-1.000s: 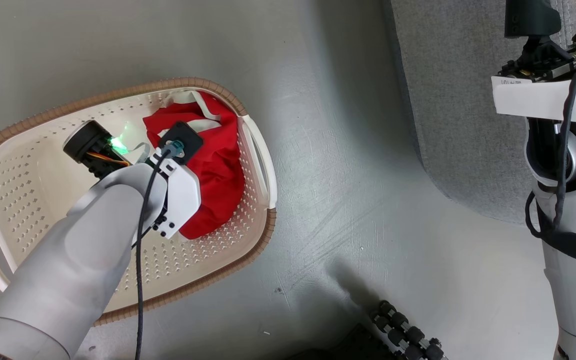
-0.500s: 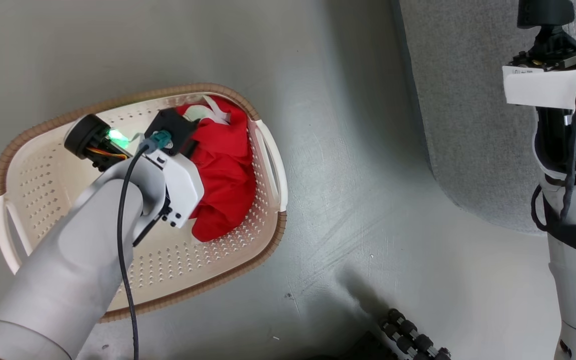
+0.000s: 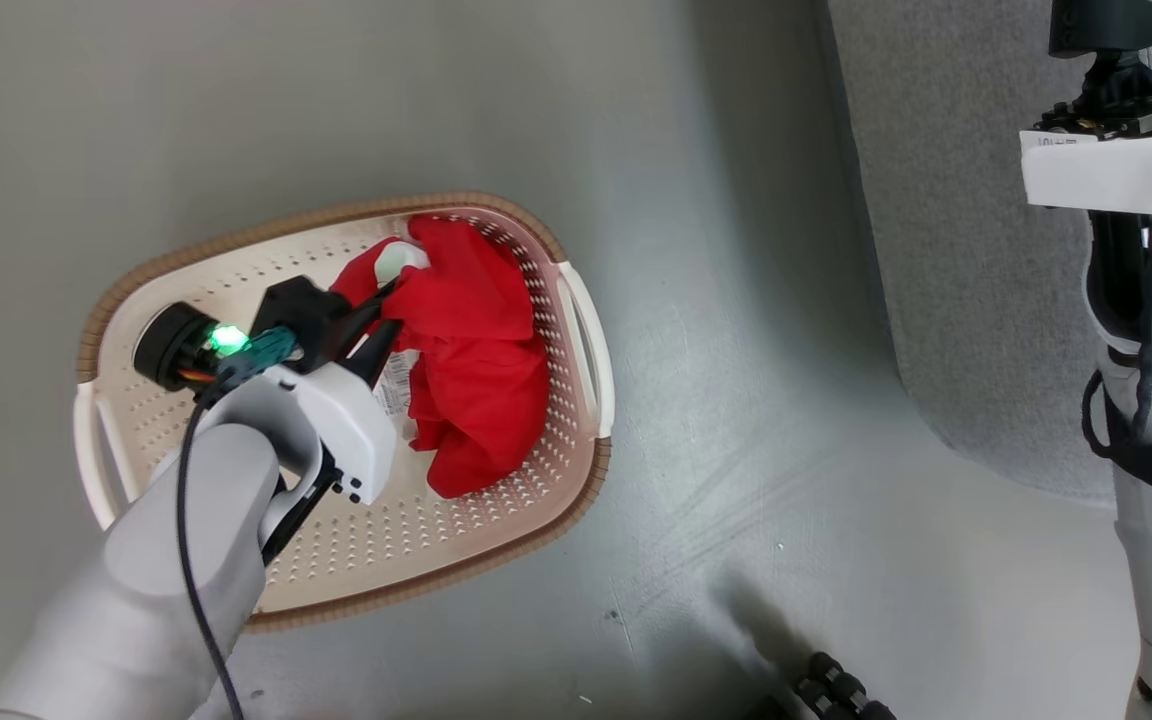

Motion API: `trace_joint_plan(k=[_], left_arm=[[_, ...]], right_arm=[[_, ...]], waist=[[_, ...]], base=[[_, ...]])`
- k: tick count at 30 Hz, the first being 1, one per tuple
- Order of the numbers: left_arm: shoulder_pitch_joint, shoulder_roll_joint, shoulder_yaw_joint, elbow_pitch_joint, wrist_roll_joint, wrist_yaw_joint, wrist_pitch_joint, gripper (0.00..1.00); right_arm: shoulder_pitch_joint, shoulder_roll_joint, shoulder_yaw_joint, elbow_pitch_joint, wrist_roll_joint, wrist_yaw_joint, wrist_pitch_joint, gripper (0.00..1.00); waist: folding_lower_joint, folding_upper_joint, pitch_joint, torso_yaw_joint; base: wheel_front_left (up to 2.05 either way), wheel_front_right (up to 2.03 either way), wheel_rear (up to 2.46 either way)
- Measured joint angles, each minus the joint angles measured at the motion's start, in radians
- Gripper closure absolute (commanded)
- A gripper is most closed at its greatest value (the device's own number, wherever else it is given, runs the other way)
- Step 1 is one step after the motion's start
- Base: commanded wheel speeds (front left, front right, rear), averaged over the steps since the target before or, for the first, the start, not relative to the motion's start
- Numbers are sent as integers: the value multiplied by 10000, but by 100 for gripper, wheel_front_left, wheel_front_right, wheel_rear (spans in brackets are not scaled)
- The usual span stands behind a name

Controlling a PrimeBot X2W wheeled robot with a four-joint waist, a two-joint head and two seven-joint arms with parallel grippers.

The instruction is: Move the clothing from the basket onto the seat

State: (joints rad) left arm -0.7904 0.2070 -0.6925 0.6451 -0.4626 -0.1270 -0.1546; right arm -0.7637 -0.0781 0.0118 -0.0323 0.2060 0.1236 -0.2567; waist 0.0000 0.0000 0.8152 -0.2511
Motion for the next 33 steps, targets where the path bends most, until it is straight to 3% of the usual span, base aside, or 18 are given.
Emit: trace_joint_plan(k=[10,33], left_arm=[[593,113,897,-420,-650,107,-767,100],[2195,111,2970,-2435,-1797,201,-949,100]], right_arm=[[88,-359,-201,228,-81,0,0,0],[1285,-874,-276,679,-213,0,0,0]], waist=[[0,0,-719,469],[1,0,-2819,1413]], base=[[0,0,0],[0,0,0]])
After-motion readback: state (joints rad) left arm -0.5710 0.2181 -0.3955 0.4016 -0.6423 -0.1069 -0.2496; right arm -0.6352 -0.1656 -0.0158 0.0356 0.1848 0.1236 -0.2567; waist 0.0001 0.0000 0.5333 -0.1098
